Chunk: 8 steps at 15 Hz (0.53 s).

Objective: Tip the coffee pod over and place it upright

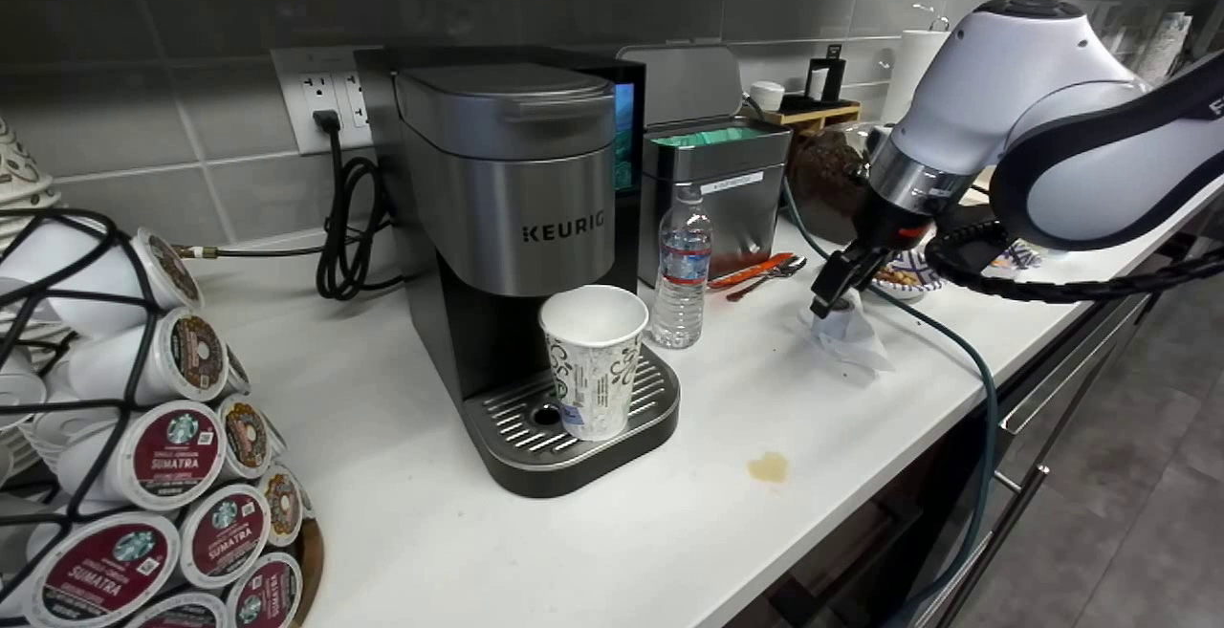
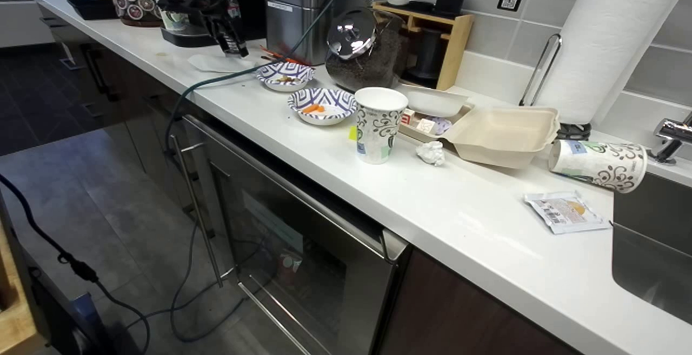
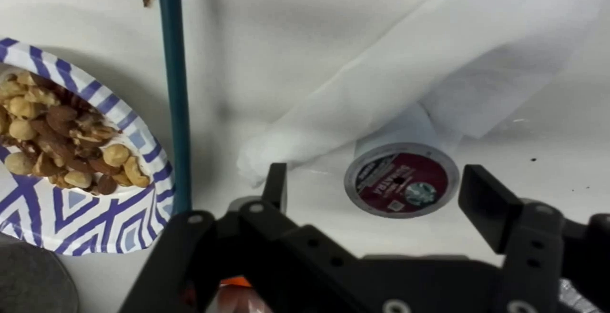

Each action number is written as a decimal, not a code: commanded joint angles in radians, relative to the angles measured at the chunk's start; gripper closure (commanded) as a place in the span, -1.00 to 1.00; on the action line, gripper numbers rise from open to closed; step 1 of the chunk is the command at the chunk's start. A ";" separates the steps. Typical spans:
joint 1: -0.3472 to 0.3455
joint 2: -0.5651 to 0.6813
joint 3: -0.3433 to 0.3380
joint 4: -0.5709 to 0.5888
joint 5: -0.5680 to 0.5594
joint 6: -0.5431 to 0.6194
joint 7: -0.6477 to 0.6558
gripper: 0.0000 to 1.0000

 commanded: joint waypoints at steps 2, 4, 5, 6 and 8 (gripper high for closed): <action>0.029 0.029 -0.024 0.028 -0.012 -0.008 0.039 -0.08; 0.036 0.026 -0.029 0.028 -0.015 -0.004 0.042 0.24; 0.037 0.020 -0.030 0.025 -0.015 -0.003 0.040 0.42; 0.035 0.014 -0.027 0.024 -0.009 -0.008 0.033 0.47; 0.029 -0.005 -0.019 0.017 0.003 -0.011 0.018 0.55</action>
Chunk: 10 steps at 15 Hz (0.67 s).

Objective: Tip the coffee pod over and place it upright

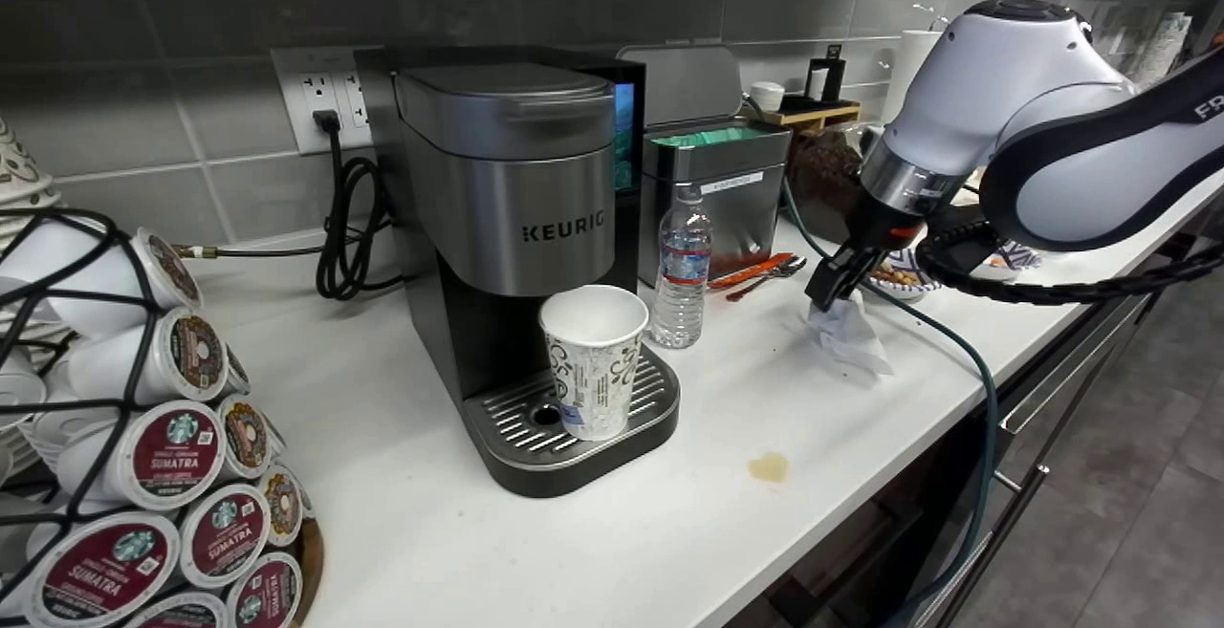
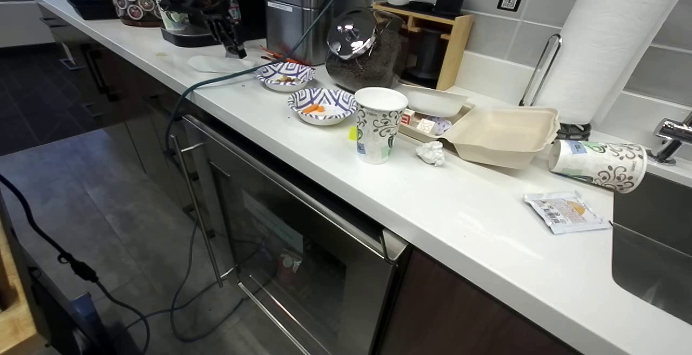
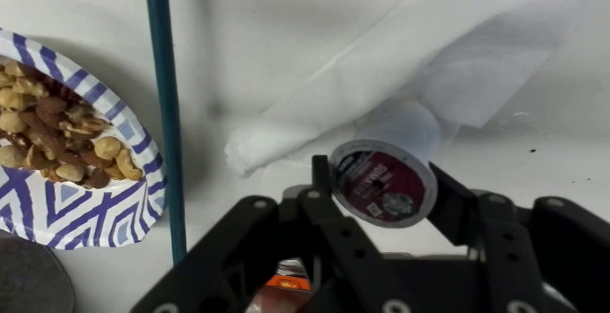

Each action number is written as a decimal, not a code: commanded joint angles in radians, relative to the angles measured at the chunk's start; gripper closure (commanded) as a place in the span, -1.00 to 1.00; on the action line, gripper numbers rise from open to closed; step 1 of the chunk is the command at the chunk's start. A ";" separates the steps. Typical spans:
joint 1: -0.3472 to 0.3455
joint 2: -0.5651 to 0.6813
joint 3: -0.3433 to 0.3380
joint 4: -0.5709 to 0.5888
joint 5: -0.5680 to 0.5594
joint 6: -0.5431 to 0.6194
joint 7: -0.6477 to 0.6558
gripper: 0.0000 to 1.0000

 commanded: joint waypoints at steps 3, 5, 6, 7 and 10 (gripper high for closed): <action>0.011 -0.042 -0.002 0.001 -0.002 0.015 0.018 0.87; 0.028 -0.043 -0.010 0.016 -0.034 0.020 0.038 1.00; 0.040 -0.038 -0.016 0.024 -0.058 0.023 0.052 1.00; 0.052 -0.038 -0.023 0.027 -0.085 0.022 0.065 1.00; 0.067 -0.038 -0.024 0.035 -0.116 0.005 0.096 0.46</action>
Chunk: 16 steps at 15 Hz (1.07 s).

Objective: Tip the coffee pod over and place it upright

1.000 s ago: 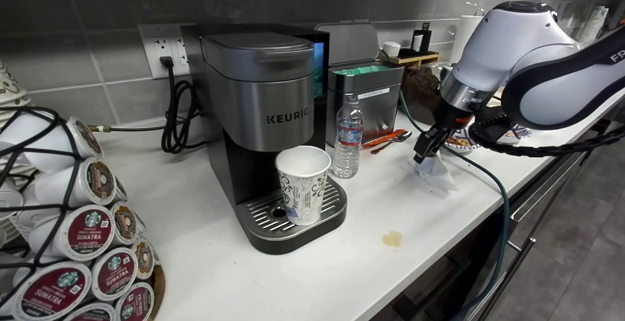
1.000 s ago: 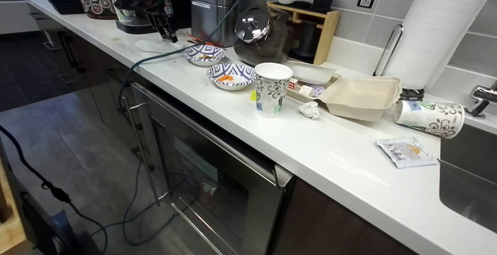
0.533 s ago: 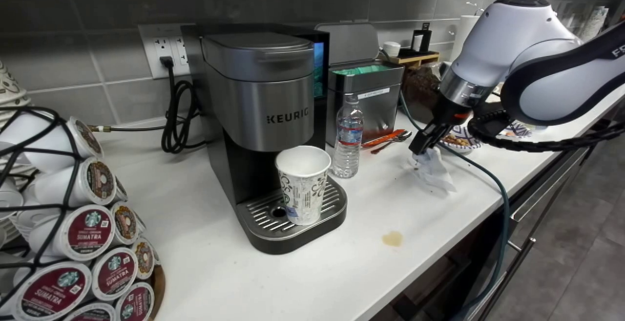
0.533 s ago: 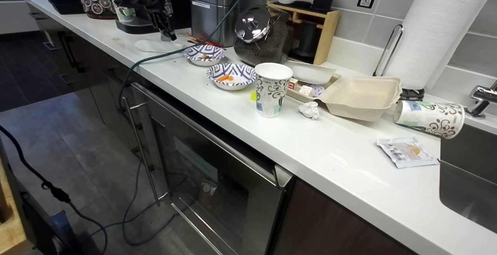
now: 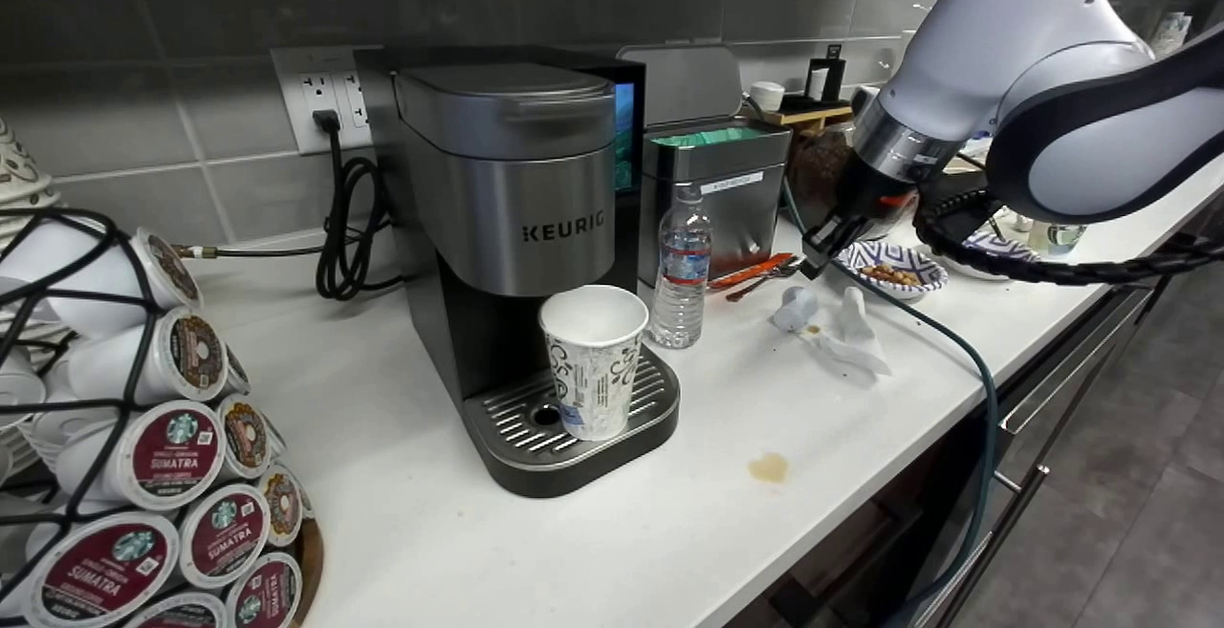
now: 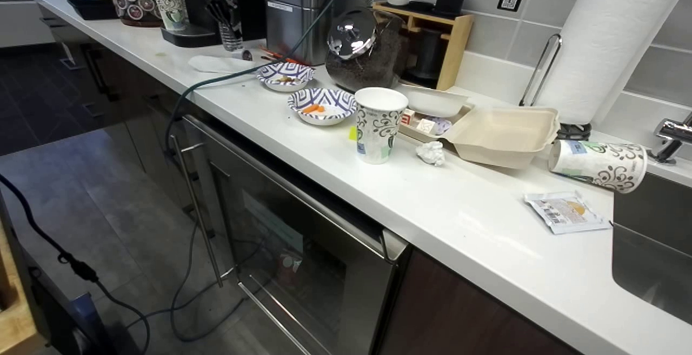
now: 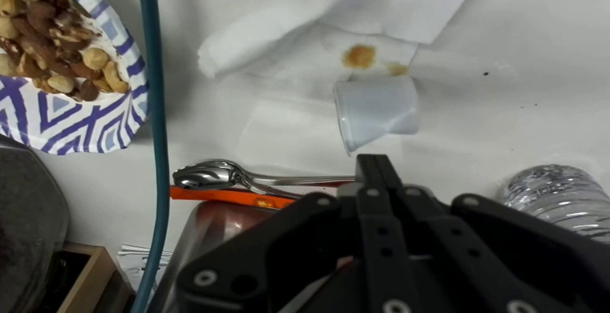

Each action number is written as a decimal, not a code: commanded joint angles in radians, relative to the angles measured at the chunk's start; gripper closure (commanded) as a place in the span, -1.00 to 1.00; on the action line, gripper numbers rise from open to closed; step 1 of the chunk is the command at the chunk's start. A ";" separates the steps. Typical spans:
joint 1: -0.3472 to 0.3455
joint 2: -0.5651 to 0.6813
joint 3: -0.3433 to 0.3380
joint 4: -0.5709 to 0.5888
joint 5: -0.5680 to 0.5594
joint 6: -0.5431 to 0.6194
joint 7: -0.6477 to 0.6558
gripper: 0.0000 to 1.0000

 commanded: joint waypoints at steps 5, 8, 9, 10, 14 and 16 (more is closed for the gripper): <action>-0.010 -0.009 0.012 0.001 0.013 -0.058 -0.017 -0.25; -0.104 -0.015 0.097 -0.007 0.194 -0.096 -0.235 -0.69; -0.125 -0.011 0.114 -0.003 0.242 -0.104 -0.290 -0.87; -0.155 0.000 0.143 0.004 0.308 -0.102 -0.365 -0.97; -0.249 0.040 0.224 0.045 0.517 -0.148 -0.587 -1.00; -0.285 0.063 0.247 0.072 0.599 -0.194 -0.665 -0.83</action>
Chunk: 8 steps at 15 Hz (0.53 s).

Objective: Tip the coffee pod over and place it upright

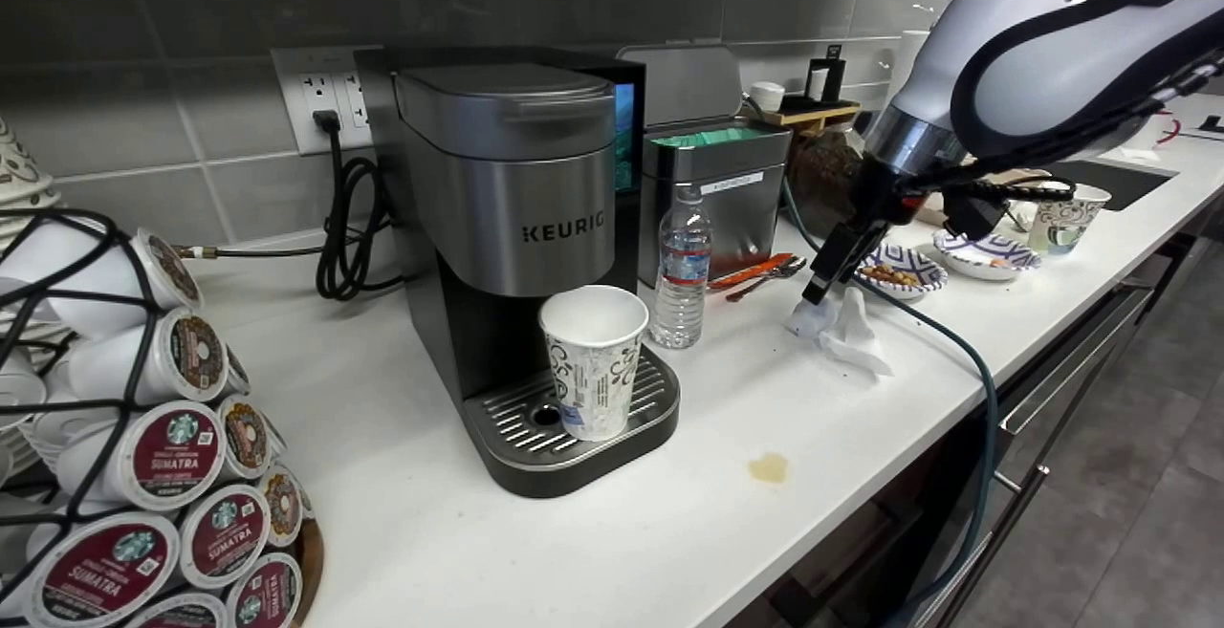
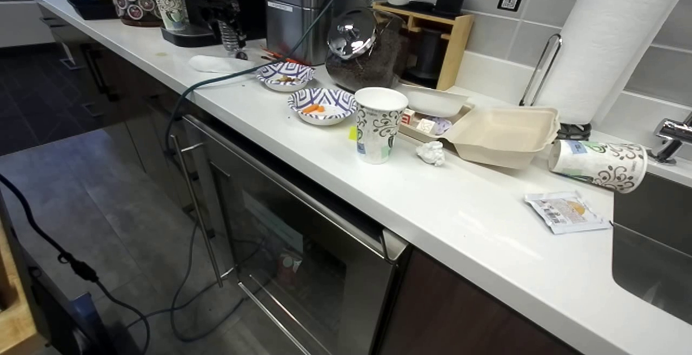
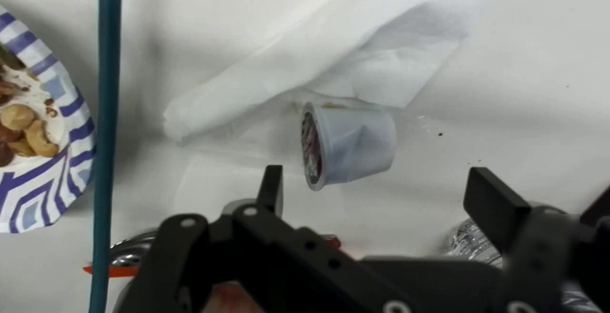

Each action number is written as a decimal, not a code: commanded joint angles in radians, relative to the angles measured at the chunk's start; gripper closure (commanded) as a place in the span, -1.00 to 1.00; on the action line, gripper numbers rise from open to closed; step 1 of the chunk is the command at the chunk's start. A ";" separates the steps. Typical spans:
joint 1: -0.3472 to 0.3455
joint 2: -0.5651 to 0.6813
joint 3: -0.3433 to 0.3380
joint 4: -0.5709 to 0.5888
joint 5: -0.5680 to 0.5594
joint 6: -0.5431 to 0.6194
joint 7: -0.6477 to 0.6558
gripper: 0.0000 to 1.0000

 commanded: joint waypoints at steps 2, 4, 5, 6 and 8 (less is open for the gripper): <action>-0.079 0.066 0.051 0.080 0.157 -0.119 -0.148 -0.75; -0.091 0.082 0.045 0.099 0.182 -0.144 -0.160 -0.71; -0.097 0.089 0.043 0.109 0.193 -0.153 -0.160 -0.69; -0.101 0.096 0.041 0.118 0.201 -0.158 -0.157 -0.50; -0.111 0.106 0.044 0.132 0.220 -0.164 -0.158 -0.08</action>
